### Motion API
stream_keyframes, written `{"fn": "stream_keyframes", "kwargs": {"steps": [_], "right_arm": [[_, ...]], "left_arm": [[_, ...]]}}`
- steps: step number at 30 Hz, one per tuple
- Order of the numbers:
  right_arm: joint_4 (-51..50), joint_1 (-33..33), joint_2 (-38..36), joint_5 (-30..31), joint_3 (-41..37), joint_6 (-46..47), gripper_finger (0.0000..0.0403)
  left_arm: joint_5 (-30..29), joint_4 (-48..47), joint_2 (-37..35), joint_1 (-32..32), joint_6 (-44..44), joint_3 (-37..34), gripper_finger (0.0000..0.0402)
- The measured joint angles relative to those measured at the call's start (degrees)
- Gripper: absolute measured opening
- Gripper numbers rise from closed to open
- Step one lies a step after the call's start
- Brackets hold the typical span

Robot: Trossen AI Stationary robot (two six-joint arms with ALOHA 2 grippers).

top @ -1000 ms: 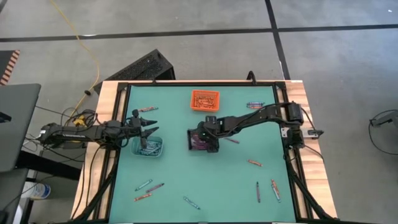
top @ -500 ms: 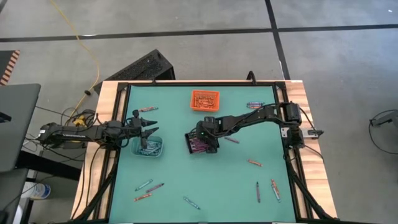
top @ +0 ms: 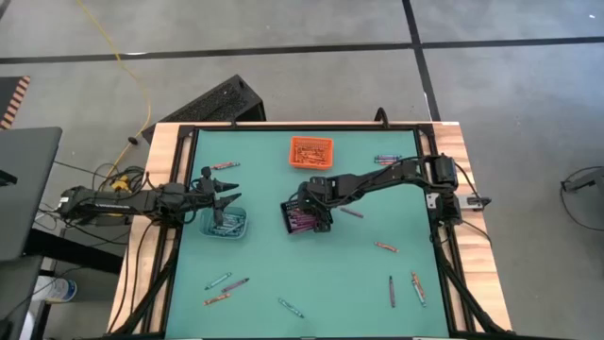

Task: Sort crayons
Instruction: Put the orange crayon into the orange bin

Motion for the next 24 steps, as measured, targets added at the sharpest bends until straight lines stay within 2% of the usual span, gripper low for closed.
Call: {"fn": "stream_keyframes", "kwargs": {"steps": [6, 13, 16, 20, 24], "right_arm": [[1.41, 0.13, -2.83, -0.16, -0.48, 0.93, 0.0003], [2.79, 0.04, -11.33, -0.06, -0.26, -1.08, 0.0002], [4.24, -0.88, -14.41, 2.67, -0.26, -3.7, 0.0002], [5.55, -4.8, -15.67, 9.32, -0.09, -9.76, 0.0002], [7.4, -10.8, -13.14, 9.17, -0.2, -16.1, 0.0002]], "left_arm": [[0.02, 0.0, 0.0, 0.01, 0.0, 0.0, 0.0129], [0.04, 0.0, 0.0, 0.01, 0.0, 0.0, 0.0129], [0.06, -0.02, 0.0, 0.02, 0.0, 0.0, 0.0129], [0.05, 0.0, 0.0, 0.02, 0.0, 0.0, 0.0129], [0.04, 0.0, -0.01, 0.0, 0.0, 0.0, 0.0129]]}}
